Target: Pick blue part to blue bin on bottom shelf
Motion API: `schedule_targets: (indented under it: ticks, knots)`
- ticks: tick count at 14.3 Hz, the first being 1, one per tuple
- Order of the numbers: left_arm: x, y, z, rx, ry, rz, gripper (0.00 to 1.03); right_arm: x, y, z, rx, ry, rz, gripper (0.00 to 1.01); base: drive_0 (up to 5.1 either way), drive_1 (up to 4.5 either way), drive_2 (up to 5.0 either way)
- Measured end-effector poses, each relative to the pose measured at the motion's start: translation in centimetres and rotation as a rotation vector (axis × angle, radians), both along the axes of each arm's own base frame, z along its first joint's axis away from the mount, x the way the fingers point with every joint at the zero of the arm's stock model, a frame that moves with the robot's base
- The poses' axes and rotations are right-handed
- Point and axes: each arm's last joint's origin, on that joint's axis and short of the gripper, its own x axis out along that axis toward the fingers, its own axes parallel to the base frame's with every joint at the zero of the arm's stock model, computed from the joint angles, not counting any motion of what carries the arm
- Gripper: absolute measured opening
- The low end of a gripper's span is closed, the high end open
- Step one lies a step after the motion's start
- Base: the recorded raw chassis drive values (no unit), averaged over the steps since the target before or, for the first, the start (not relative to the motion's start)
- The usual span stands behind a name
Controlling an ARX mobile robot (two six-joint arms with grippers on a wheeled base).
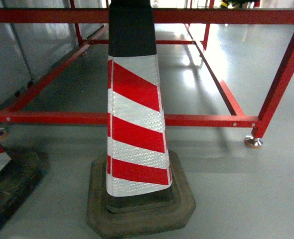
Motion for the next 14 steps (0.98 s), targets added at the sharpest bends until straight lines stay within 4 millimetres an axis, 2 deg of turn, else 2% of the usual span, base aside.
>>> schedule_targets:
  ticks: [14]
  knots:
    - [0.00,-0.01,0.00,0.000,0.000,-0.002,0.98,0.00,0.00,-0.01,0.000,0.001,0.000,0.98,0.0,0.00,0.0]
